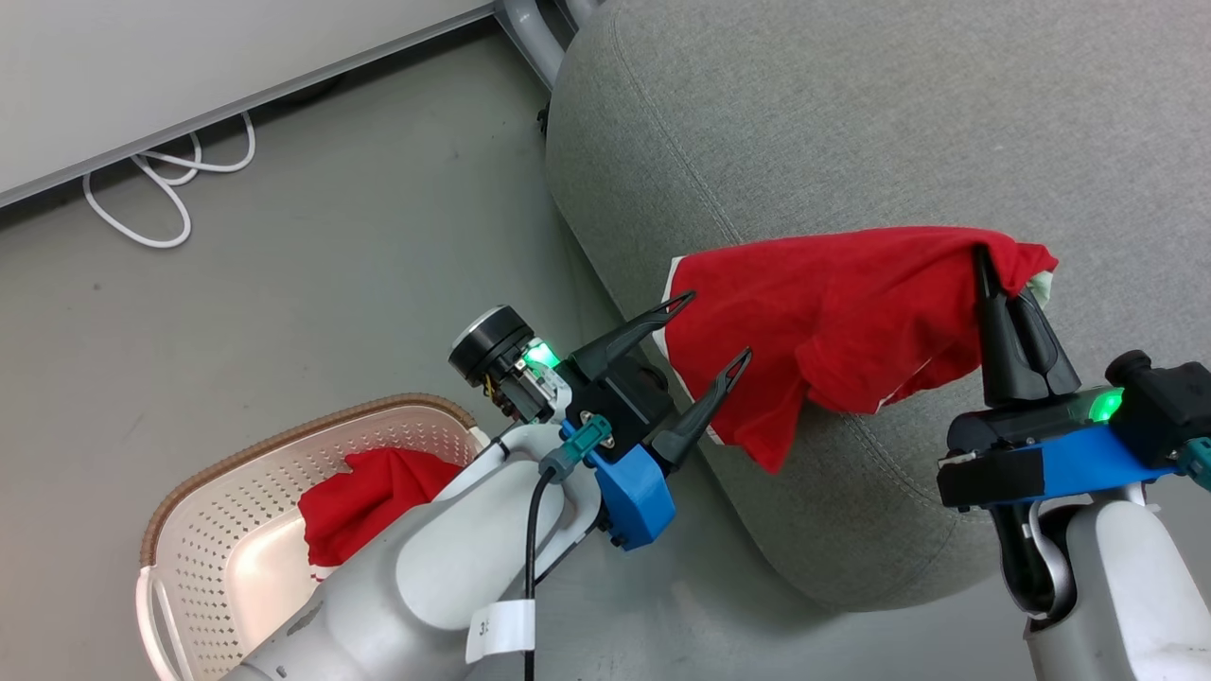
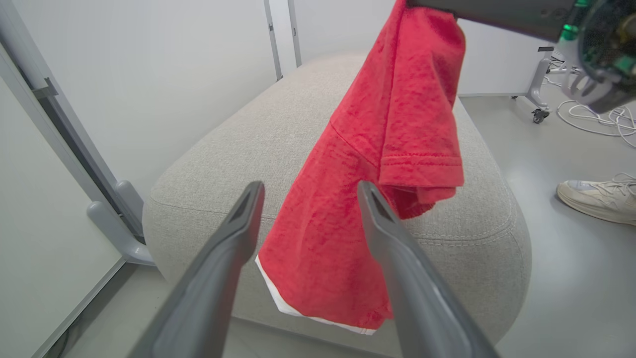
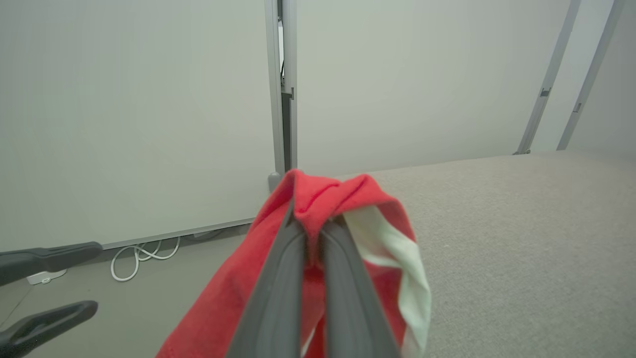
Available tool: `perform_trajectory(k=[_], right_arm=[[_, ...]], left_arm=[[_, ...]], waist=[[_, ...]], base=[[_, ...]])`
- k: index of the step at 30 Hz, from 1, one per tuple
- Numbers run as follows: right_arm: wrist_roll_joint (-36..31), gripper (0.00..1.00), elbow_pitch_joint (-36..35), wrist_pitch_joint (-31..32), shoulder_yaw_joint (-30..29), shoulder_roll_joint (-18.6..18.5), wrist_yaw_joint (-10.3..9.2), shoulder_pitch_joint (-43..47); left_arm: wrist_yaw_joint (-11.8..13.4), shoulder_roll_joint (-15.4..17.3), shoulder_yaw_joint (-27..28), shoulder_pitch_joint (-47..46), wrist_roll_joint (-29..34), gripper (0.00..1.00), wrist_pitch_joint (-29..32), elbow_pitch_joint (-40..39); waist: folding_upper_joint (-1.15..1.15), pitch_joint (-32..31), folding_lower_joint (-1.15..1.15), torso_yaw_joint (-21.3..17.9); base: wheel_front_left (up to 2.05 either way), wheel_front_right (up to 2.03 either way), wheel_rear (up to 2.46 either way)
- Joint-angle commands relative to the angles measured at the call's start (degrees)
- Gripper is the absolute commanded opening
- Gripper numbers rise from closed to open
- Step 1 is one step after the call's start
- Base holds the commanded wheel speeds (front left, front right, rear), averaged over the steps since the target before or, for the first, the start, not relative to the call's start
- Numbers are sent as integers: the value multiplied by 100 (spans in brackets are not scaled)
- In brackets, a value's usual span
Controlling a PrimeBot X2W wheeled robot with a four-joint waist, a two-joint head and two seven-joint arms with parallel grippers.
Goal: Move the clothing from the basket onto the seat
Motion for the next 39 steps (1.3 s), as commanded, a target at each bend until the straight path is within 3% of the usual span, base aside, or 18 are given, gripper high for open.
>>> perform_trajectory(k=[1,11,18,26,32,39], right_arm=[[-18,0,-19,-8,-33,22,1,14],[42,0,-245,-7,-316,-159,1,-911],[-27,0,-400,-7,-851,-756,1,-2187],[-143,0,-363,-7,-2003,-1671,1,-3325],[-125,0,112,-7,-2571,-2235,1,-3607],[-215,0,1186,-7,-2606,-2383,1,-3596]], left_arm=[[-20,22,4,-76,19,100,-16,10],[76,135,56,-239,78,100,-14,-169],[97,317,46,-545,203,100,90,-372],[176,575,63,-981,392,100,313,-755],[211,742,75,-1234,484,100,481,-1073],[269,862,57,-1362,550,100,596,-1359]], waist=[[0,6,0,-1],[0,335,0,-6],[0,1022,0,96],[0,1868,0,230],[0,2327,0,336],[0,2657,0,462]], base=[[0,0,0],[0,0,0],[0,0,0],[0,0,0],[0,0,0],[0,0,0]])
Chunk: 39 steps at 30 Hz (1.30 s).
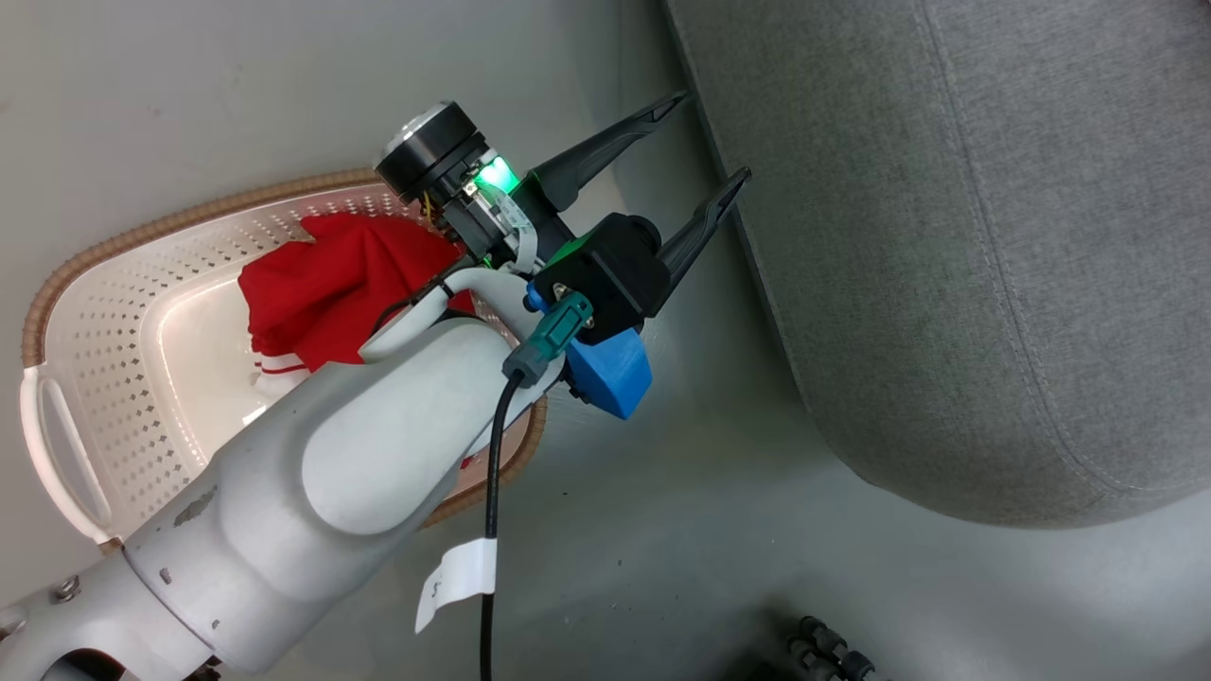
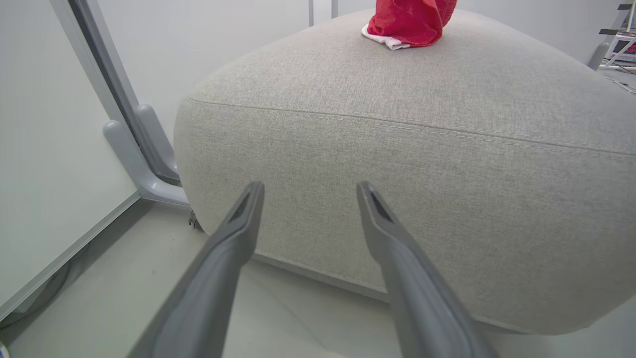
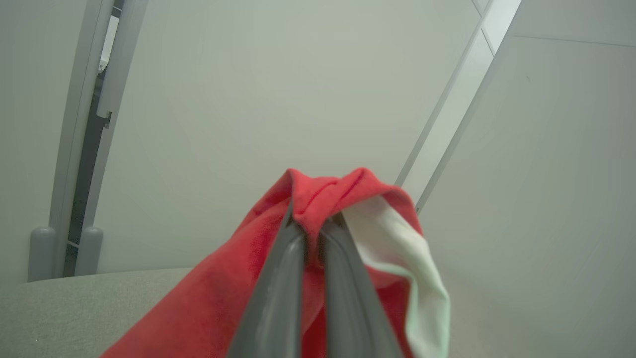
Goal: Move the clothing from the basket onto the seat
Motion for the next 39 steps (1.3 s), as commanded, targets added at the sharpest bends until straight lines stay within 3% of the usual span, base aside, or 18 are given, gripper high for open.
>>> perform_trajectory(k=[1,16,17,18,19,20,26,32,39], right_arm=[[-72,0,270,-5,66,15,1,-20],[-257,0,1820,-5,223,743,0,190],[-238,4,1908,-5,256,781,1,190],[-243,34,1915,-5,255,783,1,183],[-243,34,1915,-5,255,783,1,183],[-208,100,1884,-6,195,778,0,177],[-170,100,1285,-5,4,923,1,788],[-228,100,389,-5,12,1071,1,1774],[-268,100,-543,-5,477,1201,0,2567]], left_arm=[[45,41,17,-92,29,100,16,-67],[154,181,-17,-48,-22,100,45,-213],[161,199,-12,-46,-31,100,47,-215],[166,220,-10,-35,-41,100,46,-214],[166,220,-10,-35,-41,100,46,-214],[181,225,-11,-23,-45,100,46,-217],[248,149,-14,106,-119,100,-144,-138],[325,15,67,428,-312,100,-443,115],[513,-136,441,998,-590,100,-607,333]], waist=[[0,142,-1,97],[0,315,-1,268],[0,300,-1,258],[0,279,-1,242],[0,279,-1,242],[0,256,-1,232],[0,-62,-1,163],[0,-776,-1,119],[0,-1725,-1,249]], base=[[0,0,0],[0,0,0],[0,0,0],[0,0,0],[0,0,0],[0,0,0],[0,0,0],[0,0,0],[0,0,0]])
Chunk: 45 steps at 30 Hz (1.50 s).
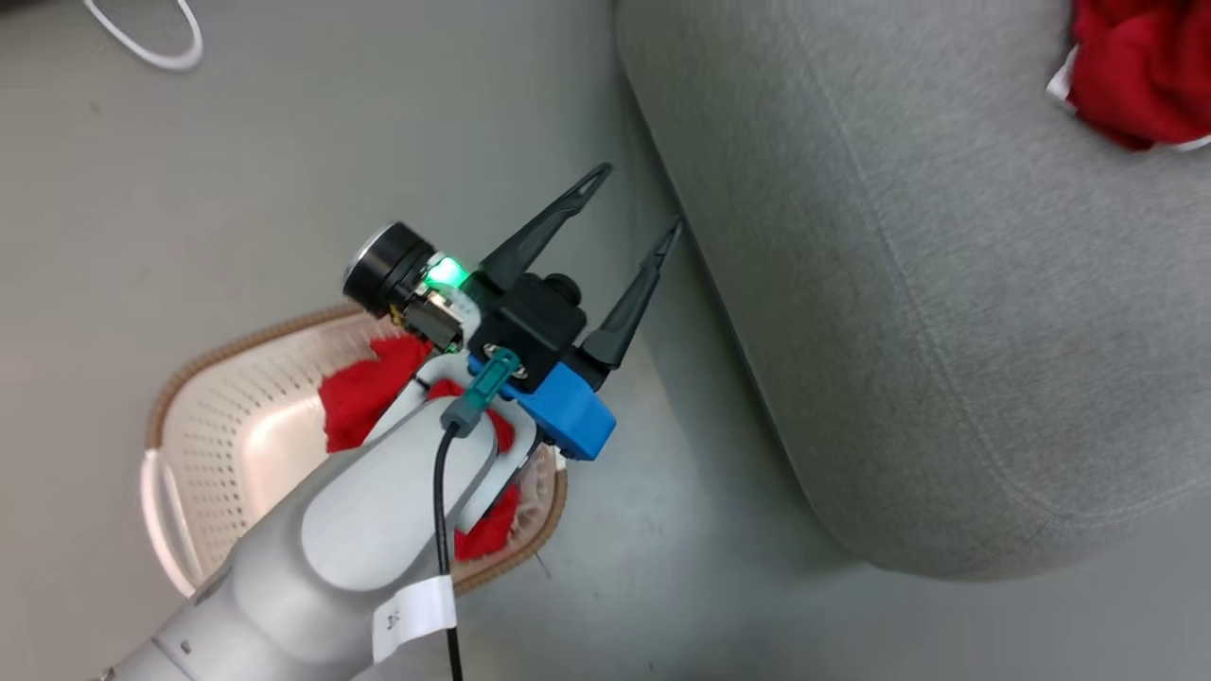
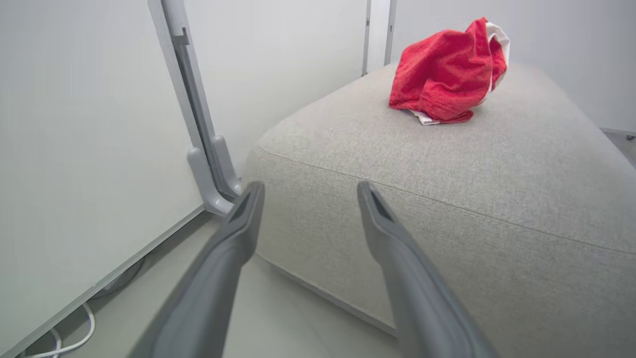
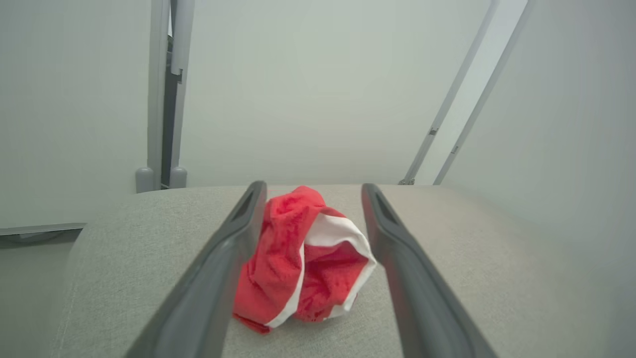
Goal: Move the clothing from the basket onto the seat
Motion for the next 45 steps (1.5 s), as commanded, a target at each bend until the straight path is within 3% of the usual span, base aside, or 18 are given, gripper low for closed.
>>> perform_trajectory(k=[1,8,22,31,45], right_arm=[[-2,100,-29,-5,45,51,1,101],[63,100,-360,-6,981,173,1,488],[359,100,-155,-5,2731,427,1,772],[441,100,-194,-5,2647,741,1,1470],[420,100,-219,-5,2224,1123,1,2517]], left_arm=[[42,0,54,63,-1,100,-32,-32],[223,-104,1031,752,83,100,-33,-428],[110,-308,3117,2339,568,100,-29,-772],[-174,-557,4019,3336,936,100,-30,-843],[-635,-920,4689,4163,1354,100,-30,-816]], waist=[[0,-448,0,120],[0,-1149,0,538],[0,-2250,0,1198],[0,-2725,0,1479],[0,-3069,0,1581]], base=[[0,0,0],[0,0,0],[0,0,0],[0,0,0],[0,0,0]])
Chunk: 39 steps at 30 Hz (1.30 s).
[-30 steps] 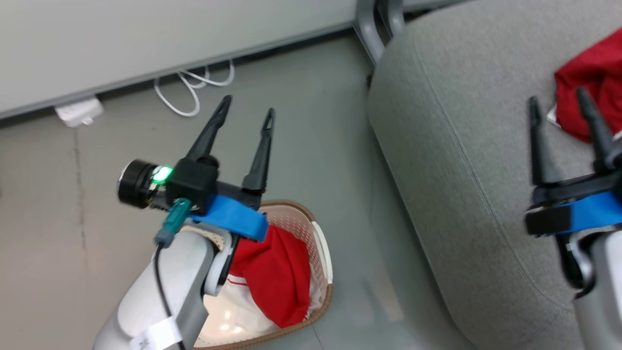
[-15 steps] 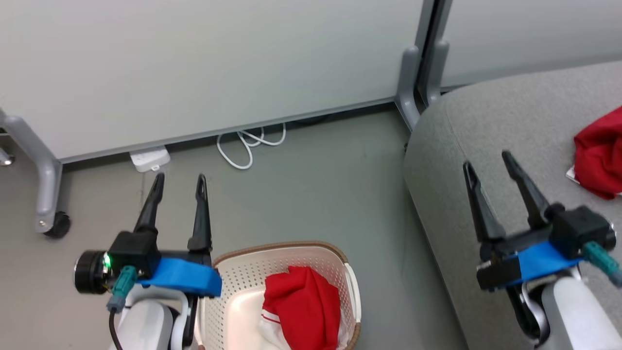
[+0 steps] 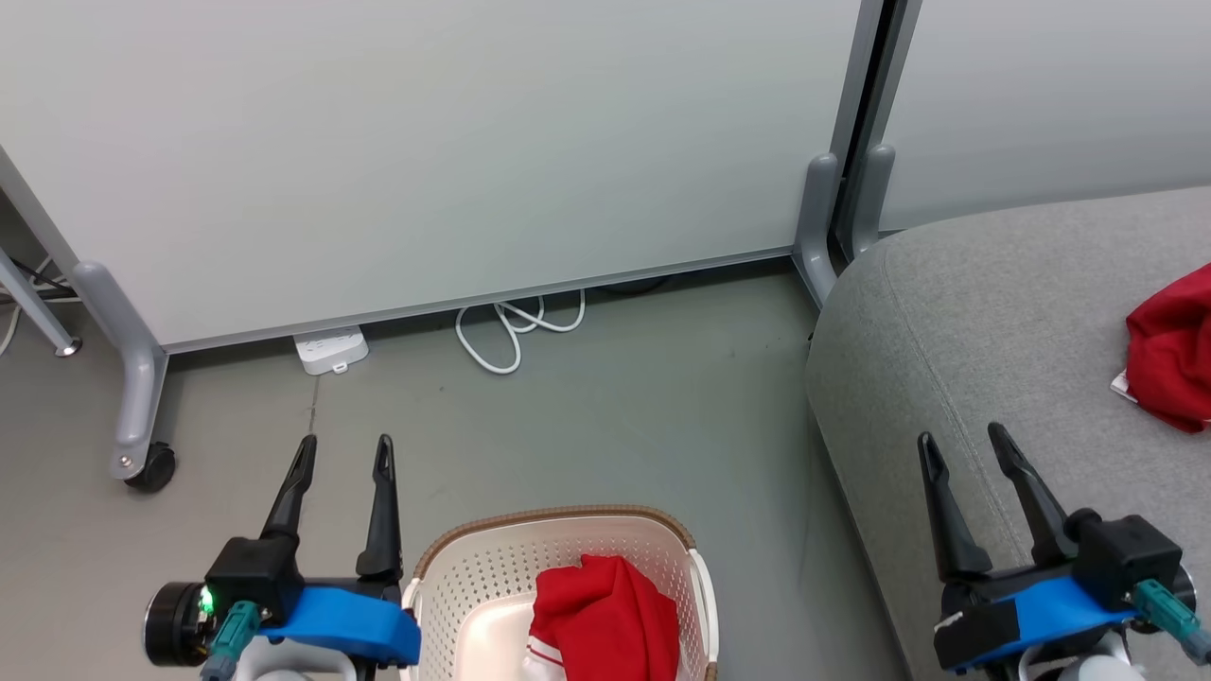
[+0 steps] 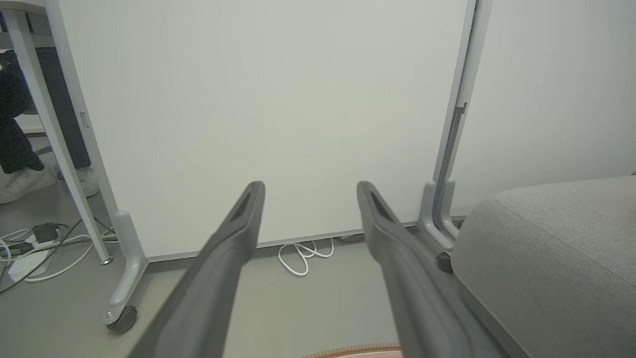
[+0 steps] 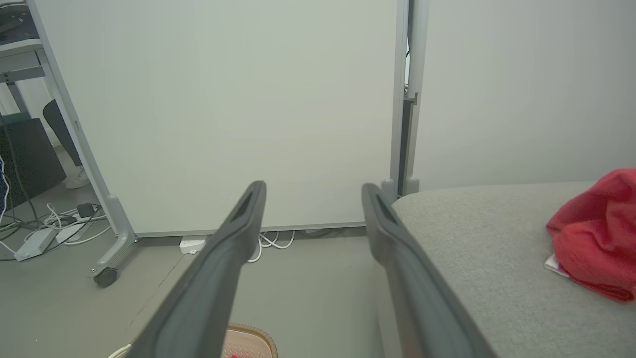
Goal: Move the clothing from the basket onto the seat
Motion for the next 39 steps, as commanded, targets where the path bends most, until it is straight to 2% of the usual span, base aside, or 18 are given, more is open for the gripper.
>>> perform_trajectory(k=[1,20,32,39], right_arm=[[-26,100,-17,-5,-22,44,1,112],[-70,100,84,-5,-225,268,1,504],[-65,100,105,-5,-196,276,1,431],[-69,100,103,-5,-148,243,1,308]], left_arm=[[-30,-29,65,67,30,100,-15,-16],[-258,-208,448,322,223,100,-15,137],[-308,-220,434,248,274,100,-15,193],[-376,-219,229,-4,337,100,-15,362]], waist=[[0,-19,1,3],[0,-169,1,98],[0,-147,1,115],[0,-63,1,46]], base=[[0,0,0],[0,0,0],[0,0,0],[0,0,0]])
